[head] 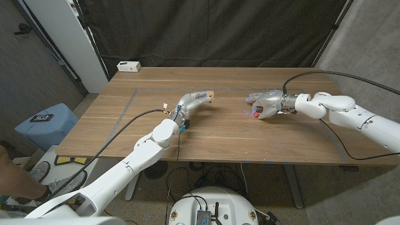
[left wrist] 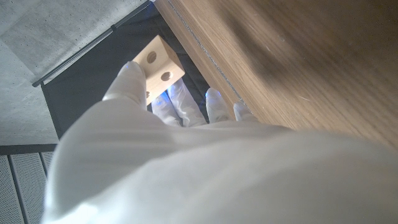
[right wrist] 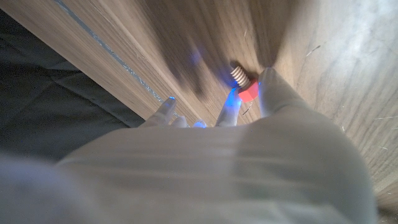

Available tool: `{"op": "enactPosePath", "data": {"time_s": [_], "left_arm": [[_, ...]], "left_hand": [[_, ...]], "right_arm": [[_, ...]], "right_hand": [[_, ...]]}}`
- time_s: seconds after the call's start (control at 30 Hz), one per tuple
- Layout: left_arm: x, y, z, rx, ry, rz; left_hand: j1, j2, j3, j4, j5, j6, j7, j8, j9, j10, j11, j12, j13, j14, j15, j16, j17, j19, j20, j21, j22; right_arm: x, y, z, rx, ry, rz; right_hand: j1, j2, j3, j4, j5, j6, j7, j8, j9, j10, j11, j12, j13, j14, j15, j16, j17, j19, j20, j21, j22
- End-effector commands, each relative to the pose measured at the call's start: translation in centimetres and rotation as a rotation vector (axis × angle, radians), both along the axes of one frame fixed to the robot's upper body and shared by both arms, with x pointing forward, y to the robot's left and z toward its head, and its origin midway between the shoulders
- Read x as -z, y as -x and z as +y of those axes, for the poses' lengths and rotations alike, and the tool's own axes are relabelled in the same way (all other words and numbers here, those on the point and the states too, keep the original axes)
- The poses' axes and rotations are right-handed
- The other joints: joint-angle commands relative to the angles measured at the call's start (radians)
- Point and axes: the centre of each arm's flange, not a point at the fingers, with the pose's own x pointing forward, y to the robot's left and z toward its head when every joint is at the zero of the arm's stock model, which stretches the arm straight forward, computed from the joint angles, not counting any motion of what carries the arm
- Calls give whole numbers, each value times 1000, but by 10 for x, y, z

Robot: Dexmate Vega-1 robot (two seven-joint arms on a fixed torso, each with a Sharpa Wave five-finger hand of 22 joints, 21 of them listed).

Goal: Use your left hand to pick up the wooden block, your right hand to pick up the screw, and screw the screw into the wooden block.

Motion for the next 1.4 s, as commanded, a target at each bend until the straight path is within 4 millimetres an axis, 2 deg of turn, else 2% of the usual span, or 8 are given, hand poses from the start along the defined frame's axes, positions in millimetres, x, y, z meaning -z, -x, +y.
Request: {"op": "enactPosePath", "data": {"time_s": [0.03, 0.27, 0.7, 1.4], "left_arm": [[1, -1, 1, -1, 2, 3], [1, -2, 1, 1, 2, 6], [1, -5, 0, 1, 2, 8], [1, -6, -2, 4, 0, 14]], "left_hand": [[3, 8, -6, 1, 0, 10, -2, 6, 6, -5, 0, -6, 5, -2, -94, 7, 3, -4, 1, 4, 5], [2, 8, -7, 1, 1, 9, 0, 5, 6, -5, 0, -7, 6, -2, -94, 6, 3, -4, 1, 4, 5], [2, 10, -9, 0, 1, 12, 0, 6, 6, -6, 0, -9, 7, -3, -94, 6, 3, -5, 2, 4, 5], [2, 13, -11, -1, 1, 10, 0, 5, 6, -7, 0, -12, 9, -3, -94, 6, 3, -4, 5, 5, 5]], "right_arm": [[1, -2, 0, -3, -11, -6], [1, -4, 0, -5, -16, -10], [2, -5, -1, -8, -16, -11], [2, -4, 1, -7, -9, -5]], "right_hand": [[11, 0, 8, 3, 4, 19, 4, 14, 7, 8, 0, 2, 2, 5, -13, -1, 4, 11, 3, 4, 5], [20, 3, 12, 1, 5, 46, 5, 34, 15, 23, -3, 6, 2, 13, -16, 1, 4, 17, 2, 4, 4], [30, 7, 18, 0, 7, 66, 5, 56, 26, 38, -5, 8, 3, 21, -18, 2, 5, 25, 0, 5, 4], [35, 9, 21, 2, 6, 72, 4, 73, 38, 41, -8, 6, 3, 23, -20, 1, 6, 29, -2, 4, 4]]}}
